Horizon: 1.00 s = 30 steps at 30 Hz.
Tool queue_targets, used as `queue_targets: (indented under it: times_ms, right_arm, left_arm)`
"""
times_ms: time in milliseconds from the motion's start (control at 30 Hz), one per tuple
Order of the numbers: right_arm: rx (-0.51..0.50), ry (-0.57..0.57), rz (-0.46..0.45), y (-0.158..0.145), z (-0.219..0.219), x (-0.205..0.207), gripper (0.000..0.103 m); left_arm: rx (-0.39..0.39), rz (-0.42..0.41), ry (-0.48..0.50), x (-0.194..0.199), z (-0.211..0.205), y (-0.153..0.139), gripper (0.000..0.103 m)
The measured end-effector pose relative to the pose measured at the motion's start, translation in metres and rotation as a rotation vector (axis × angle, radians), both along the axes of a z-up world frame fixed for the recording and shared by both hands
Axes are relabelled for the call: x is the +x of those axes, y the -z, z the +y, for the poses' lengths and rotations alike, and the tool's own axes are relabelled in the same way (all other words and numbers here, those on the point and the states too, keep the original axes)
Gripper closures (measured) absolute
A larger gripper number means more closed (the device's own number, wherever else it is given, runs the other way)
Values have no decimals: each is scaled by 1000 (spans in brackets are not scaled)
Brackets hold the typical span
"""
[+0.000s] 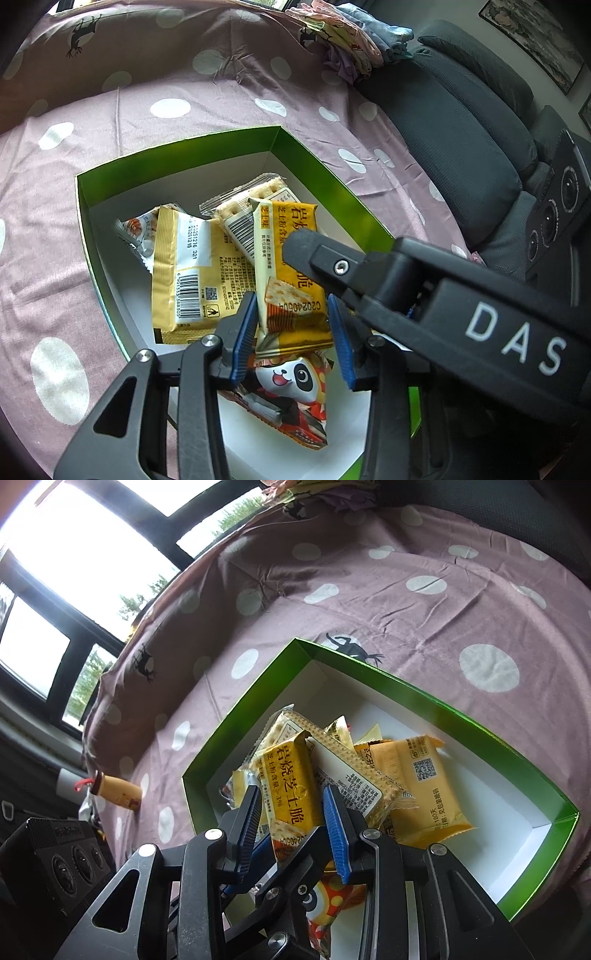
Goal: Organize snacks
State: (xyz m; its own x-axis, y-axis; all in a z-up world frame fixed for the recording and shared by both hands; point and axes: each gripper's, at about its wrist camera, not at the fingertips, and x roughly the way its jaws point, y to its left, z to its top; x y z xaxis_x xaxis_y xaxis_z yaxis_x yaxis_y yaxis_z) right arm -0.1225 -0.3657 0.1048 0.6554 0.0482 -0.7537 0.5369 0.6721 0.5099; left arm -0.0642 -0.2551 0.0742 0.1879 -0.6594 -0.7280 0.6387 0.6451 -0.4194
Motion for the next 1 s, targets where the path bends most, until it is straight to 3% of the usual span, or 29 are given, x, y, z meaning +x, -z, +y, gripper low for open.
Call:
queue_targets:
  times_ms: [100,433,533,667,1000]
  right_arm:
    - [-26,3,15,-3,1,-2,67]
    - [-119,28,-43,-30,9,-16,67]
    - [-164,43,-34,-38,16,-18,67]
    - [-220,52,-30,-46,25,-21,66]
    - [-317,62,-36,-62,43,-24,36]
  left_arm:
    - [-10,-32,-9,-5,4,-5,63]
    - [6,-174,-39,-23,31,-35,42]
    - [5,-209,-74,-27,44,-44,25]
    - [15,-264,-121,-34,63,-57,18]
    - [15,-292,-207,-44,107,-65,17]
